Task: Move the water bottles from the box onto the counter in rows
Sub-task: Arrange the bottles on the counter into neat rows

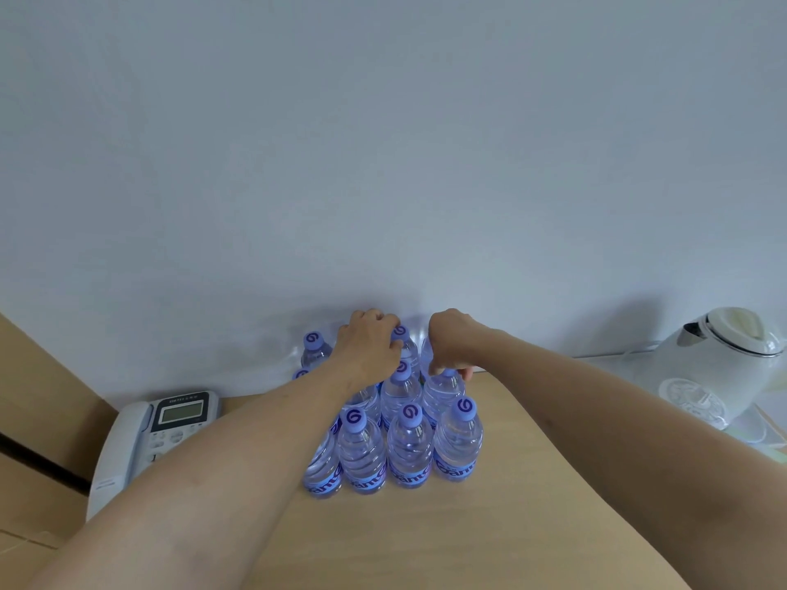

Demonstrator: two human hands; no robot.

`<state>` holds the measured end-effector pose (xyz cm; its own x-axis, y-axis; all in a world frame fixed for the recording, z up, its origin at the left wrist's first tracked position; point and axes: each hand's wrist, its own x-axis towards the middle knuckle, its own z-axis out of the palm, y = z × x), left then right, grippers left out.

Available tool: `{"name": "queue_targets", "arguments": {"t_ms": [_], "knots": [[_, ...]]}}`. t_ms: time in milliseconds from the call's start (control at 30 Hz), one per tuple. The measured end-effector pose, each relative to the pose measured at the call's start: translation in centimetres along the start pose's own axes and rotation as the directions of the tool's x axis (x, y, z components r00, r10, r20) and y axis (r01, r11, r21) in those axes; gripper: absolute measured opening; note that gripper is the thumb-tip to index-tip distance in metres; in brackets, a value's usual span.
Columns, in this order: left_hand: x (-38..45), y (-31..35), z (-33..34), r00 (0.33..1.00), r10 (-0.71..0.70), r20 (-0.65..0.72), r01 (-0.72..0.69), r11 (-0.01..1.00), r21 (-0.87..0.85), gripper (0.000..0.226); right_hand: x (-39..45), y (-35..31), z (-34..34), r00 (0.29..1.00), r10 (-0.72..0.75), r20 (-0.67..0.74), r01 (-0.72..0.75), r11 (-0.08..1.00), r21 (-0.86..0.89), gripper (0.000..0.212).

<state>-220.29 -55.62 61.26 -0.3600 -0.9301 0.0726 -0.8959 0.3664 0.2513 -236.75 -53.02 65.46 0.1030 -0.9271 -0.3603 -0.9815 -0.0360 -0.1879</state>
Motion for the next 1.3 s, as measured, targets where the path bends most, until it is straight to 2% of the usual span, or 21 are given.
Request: {"name": "queue_targets", "arguments": {"t_ms": [167,333,400,467,533,700,867,1000,1067,1167,1233,1300], "knots": [[0.1,-0.3,0.0,1.000,-0.014,0.005,0.014,1.000,0.015,0.036,0.3,0.0,0.0,0.999,-0.033,-0.002,0.033,0.999,-0.028,0.035],[0.1,-0.5,0.0,1.000,-0.025,0.004,0.025,1.000,0.002,0.037,0.8,0.1,-0.6,0.998,-0.014,0.057,0.015,1.000,-0.013,0.034],[0.2,-0.7,0.0,1.000,-0.025,-0.001,0.025,1.000,-0.001,0.037,1.2,0.3,-1.5,0.998,0.005,-0.058,-0.002,0.999,0.039,0.037],[0.3,-0.8,0.0,1.000,-0.030,-0.003,0.030,1.000,-0.003,0.038,1.9,0.7,-2.4,0.960,0.053,-0.275,-0.042,0.998,0.046,0.038],[0.4,-0.9,-0.1,0.999,-0.038,0.003,0.038,0.999,-0.004,0.040,2.6,1.0,-2.6,0.927,0.082,-0.366,-0.072,0.997,0.040,0.035],[0.7,-1.1,-0.3,0.999,-0.040,0.015,0.040,0.999,-0.014,0.040,3.6,1.1,-0.9,0.945,0.104,-0.310,-0.101,0.995,0.025,0.030],[0.9,-1.3,0.0,0.999,-0.037,0.017,0.037,0.999,-0.015,0.040,4.3,1.4,-0.1,0.965,0.074,-0.250,-0.070,0.997,0.028,0.020],[0.8,-1.6,0.4,0.999,-0.049,0.017,0.049,0.999,0.003,0.037,4.3,1.1,-0.4,0.980,0.022,-0.199,-0.033,0.998,-0.053,0.030],[0.8,-1.7,0.6,0.998,-0.056,0.017,0.056,0.998,0.018,0.037,4.2,1.1,-0.6,0.981,0.016,-0.193,-0.028,0.998,-0.059,0.011],[0.7,-1.8,0.6,0.998,-0.060,0.015,0.060,0.998,0.013,0.038,4.4,1.4,-0.5,0.982,0.006,-0.191,-0.010,1.000,-0.017,0.031],[0.7,-1.8,0.6,0.998,-0.059,0.018,0.059,0.998,0.005,0.038,4.2,1.4,-0.4,0.978,0.017,-0.207,-0.021,1.000,-0.015,0.022],[0.6,-1.7,0.5,0.998,-0.058,0.018,0.058,0.998,-0.004,0.040,4.2,1.3,-0.2,0.973,0.043,-0.225,-0.045,0.999,-0.004,0.035]]}}
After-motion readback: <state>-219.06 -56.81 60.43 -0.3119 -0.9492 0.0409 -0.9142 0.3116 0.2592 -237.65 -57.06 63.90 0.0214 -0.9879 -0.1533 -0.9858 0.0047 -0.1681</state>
